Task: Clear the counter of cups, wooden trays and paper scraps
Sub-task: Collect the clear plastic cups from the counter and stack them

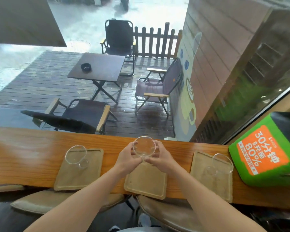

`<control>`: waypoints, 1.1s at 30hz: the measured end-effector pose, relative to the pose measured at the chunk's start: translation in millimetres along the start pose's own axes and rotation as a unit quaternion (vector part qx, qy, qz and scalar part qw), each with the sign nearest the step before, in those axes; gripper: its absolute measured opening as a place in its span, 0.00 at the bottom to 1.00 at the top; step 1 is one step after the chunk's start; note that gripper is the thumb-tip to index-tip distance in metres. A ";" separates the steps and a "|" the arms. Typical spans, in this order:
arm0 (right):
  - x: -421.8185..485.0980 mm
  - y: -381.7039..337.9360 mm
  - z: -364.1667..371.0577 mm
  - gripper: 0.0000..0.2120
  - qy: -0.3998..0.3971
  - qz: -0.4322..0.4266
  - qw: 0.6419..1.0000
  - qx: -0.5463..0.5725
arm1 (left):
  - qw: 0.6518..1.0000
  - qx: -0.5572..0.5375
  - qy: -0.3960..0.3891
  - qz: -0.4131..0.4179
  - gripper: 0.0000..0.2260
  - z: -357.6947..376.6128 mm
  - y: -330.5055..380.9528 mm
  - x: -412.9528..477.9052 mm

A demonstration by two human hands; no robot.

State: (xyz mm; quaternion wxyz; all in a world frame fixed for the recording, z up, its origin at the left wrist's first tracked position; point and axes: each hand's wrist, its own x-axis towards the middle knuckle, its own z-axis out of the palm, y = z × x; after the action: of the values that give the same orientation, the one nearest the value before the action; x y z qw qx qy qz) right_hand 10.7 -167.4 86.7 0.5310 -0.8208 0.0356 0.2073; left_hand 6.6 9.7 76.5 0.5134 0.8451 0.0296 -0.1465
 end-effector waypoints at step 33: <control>49.3 -98.1 112.1 0.34 -0.120 -0.065 0.990 0.043 | 0.986 -0.015 0.163 -0.029 0.29 -140.3 -41.2 -32.5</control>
State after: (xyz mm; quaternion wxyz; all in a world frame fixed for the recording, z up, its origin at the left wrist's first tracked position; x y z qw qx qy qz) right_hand 49.1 -17.6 112.8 0.5787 -0.7669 -0.0726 0.2679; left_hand -2.2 155.3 110.5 0.5100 0.8485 0.1399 -0.0208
